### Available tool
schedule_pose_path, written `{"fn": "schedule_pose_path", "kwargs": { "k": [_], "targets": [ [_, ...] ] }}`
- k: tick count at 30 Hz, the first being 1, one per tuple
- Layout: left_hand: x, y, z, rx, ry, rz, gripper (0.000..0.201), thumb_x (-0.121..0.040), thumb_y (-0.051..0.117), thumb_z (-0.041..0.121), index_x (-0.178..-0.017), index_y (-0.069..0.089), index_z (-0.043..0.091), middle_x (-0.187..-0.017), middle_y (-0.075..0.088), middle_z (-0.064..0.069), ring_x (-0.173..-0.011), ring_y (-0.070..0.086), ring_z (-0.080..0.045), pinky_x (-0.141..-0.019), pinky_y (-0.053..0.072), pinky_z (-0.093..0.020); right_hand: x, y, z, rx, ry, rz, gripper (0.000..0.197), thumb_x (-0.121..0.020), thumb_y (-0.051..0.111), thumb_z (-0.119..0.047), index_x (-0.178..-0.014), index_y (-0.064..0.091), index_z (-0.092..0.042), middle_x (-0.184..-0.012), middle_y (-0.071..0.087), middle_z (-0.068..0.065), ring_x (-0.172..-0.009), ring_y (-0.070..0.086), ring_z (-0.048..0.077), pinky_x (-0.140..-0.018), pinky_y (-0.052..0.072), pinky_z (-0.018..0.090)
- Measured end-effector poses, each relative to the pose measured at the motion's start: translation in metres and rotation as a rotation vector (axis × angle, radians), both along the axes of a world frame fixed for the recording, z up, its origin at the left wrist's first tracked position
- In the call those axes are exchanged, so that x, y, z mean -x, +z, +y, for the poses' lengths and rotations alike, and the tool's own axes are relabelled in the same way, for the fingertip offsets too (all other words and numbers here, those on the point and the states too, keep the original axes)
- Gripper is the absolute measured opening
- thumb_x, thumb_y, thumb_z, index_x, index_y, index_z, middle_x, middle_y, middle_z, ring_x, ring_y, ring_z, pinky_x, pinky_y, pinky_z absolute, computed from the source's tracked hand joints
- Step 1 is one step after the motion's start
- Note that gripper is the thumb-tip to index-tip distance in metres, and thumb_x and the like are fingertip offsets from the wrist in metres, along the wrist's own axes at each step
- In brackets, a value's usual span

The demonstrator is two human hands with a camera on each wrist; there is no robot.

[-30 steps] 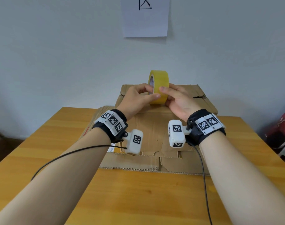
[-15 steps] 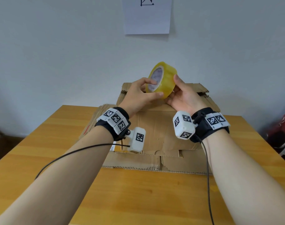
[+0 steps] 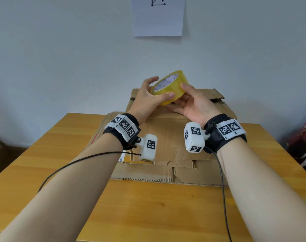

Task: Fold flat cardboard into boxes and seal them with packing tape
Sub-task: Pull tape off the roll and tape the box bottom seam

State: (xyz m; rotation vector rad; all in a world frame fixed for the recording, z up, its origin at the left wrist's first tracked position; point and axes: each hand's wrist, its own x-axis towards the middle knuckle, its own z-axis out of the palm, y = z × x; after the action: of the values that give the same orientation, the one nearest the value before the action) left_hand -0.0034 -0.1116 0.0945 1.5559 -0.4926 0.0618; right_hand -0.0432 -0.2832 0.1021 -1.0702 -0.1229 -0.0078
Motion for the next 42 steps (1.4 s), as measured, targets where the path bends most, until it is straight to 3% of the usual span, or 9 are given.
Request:
{"fn": "schedule_pose_path", "kwargs": {
  "k": [5, 9, 13, 17, 19, 23, 28, 37, 42],
  "targets": [
    [0.000, 0.000, 0.001, 0.070, -0.006, 0.059, 0.095, -0.054, 0.086, 0.048, -0.138, 0.044, 0.029, -0.123, 0.065, -0.009, -0.108, 0.069, -0.020, -0.099, 0.055, -0.040, -0.004, -0.002, -0.001, -0.034, -0.072, 0.027, 0.073, -0.085, 0.079, -0.028, -0.147, 0.043, -0.015, -0.138, 0.059, 0.017, -0.114, 0.067, 0.039, -0.097, 0.053, 0.057],
    [0.002, 0.003, 0.000, 0.162, 0.026, 0.138, 0.093, -0.053, 0.079, 0.056, -0.132, 0.046, 0.023, -0.114, 0.069, -0.001, -0.107, 0.069, -0.017, -0.101, 0.053, -0.041, -0.005, -0.002, -0.001, 0.049, -0.036, 0.008, 0.050, -0.085, 0.074, -0.030, -0.131, 0.059, -0.018, -0.136, 0.059, 0.012, -0.119, 0.062, 0.041, -0.099, 0.053, 0.053],
    [0.003, 0.006, 0.000, 0.174, 0.046, 0.184, 0.094, -0.057, 0.074, 0.063, -0.134, 0.051, 0.015, -0.118, 0.071, -0.004, -0.105, 0.071, -0.016, -0.092, 0.054, -0.035, -0.006, -0.001, 0.001, 0.092, -0.068, 0.022, 0.066, -0.070, 0.081, -0.040, -0.128, 0.060, -0.016, -0.140, 0.056, 0.015, -0.123, 0.058, 0.038, -0.104, 0.048, 0.046],
    [0.003, 0.010, 0.002, 0.206, 0.025, 0.226, 0.041, -0.092, 0.058, 0.054, -0.107, 0.067, 0.018, -0.105, 0.075, -0.006, -0.099, 0.073, -0.019, -0.080, 0.055, -0.027, -0.007, -0.002, 0.000, 0.086, -0.069, 0.008, 0.063, -0.066, 0.079, -0.041, -0.120, 0.064, -0.014, -0.123, 0.070, 0.010, -0.120, 0.063, 0.031, -0.098, 0.051, 0.043],
    [0.002, 0.011, 0.002, 0.237, 0.013, 0.244, 0.033, -0.099, 0.052, 0.049, -0.104, 0.066, 0.019, -0.104, 0.075, -0.007, -0.099, 0.073, -0.021, -0.081, 0.056, -0.029, -0.007, -0.002, -0.001, 0.073, -0.065, -0.003, 0.055, -0.070, 0.075, -0.037, -0.117, 0.065, -0.012, -0.112, 0.075, 0.007, -0.118, 0.064, 0.029, -0.096, 0.053, 0.043],
    [0.002, 0.013, 0.002, 0.315, -0.022, 0.290, 0.055, -0.099, 0.047, 0.057, -0.121, 0.064, 0.009, -0.112, 0.074, -0.016, -0.102, 0.073, -0.028, -0.077, 0.061, -0.032, -0.010, -0.004, -0.003, 0.020, -0.079, 0.019, 0.046, -0.076, 0.075, -0.030, -0.116, 0.065, -0.011, -0.106, 0.076, 0.007, -0.108, 0.071, 0.026, -0.087, 0.059, 0.038],
    [-0.001, 0.014, 0.003, 0.387, -0.052, 0.354, 0.072, -0.100, 0.032, 0.064, -0.133, 0.061, 0.008, -0.118, 0.072, -0.017, -0.105, 0.072, -0.029, -0.083, 0.061, -0.037, -0.012, -0.006, -0.004, 0.036, -0.085, 0.039, 0.014, -0.096, 0.064, -0.016, -0.109, 0.067, -0.012, -0.107, 0.073, 0.009, -0.107, 0.070, 0.026, -0.093, 0.057, 0.039],
    [-0.008, 0.005, 0.000, 0.305, -0.055, 0.294, 0.065, -0.101, 0.035, 0.060, -0.123, 0.066, 0.006, -0.112, 0.074, -0.019, -0.103, 0.073, -0.030, -0.089, 0.059, -0.041, -0.004, 0.000, 0.000, 0.129, -0.041, 0.030, 0.064, -0.063, 0.078, -0.041, -0.117, 0.064, -0.010, -0.116, 0.074, 0.012, -0.112, 0.069, 0.025, -0.094, 0.055, 0.040],
    [-0.011, 0.003, -0.002, 0.217, -0.050, 0.248, 0.077, -0.083, 0.062, 0.064, -0.133, 0.052, 0.006, -0.129, 0.063, -0.018, -0.108, 0.071, -0.027, -0.080, 0.060, -0.032, -0.004, -0.001, -0.004, 0.052, -0.098, 0.038, 0.080, -0.057, 0.087, -0.040, -0.129, 0.061, -0.014, -0.129, 0.067, 0.012, -0.116, 0.067, 0.027, -0.093, 0.054, 0.039]
  ]
}}
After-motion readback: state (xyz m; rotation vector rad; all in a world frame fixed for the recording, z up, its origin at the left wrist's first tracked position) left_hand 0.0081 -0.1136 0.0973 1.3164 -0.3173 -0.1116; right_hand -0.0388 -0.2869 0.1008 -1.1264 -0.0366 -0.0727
